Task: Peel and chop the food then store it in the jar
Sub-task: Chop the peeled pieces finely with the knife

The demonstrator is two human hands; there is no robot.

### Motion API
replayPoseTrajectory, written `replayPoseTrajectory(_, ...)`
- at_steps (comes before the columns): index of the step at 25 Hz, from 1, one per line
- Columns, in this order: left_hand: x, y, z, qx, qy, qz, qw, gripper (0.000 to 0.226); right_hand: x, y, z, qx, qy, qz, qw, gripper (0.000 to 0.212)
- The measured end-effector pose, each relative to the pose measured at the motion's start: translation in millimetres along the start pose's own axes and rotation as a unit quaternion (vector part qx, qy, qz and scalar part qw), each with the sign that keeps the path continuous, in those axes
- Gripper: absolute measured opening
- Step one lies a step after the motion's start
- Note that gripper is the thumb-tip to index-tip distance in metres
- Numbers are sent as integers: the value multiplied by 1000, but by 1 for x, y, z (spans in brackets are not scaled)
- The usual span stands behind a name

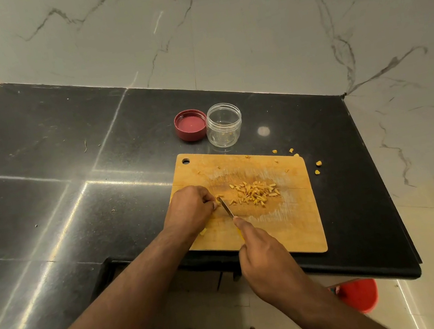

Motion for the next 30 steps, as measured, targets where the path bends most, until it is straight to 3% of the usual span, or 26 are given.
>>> replayPoseTrajectory(12,0,-2,1,-5,10,-7,1000,9,-6,5,5,20,-32,9,999,53)
replayPoseTrajectory(17,1,-3,2,-3,2,-3,1000,11,-23,10,-3,14,-7,3,1000,52)
replayPoseTrajectory(30,0,0,-1,6,0,-1,1000,12,16,2,10,-4,-23,-2,1000,54)
Point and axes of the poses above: each hand's wrist, its own x-axis towards the middle knuckle, its own z-axis out of the palm, y = z × x, the point moved 3 cm from there along x, towards the middle knuckle, and after that the axes turned 1 degree about -z, right-handed, at the moved point
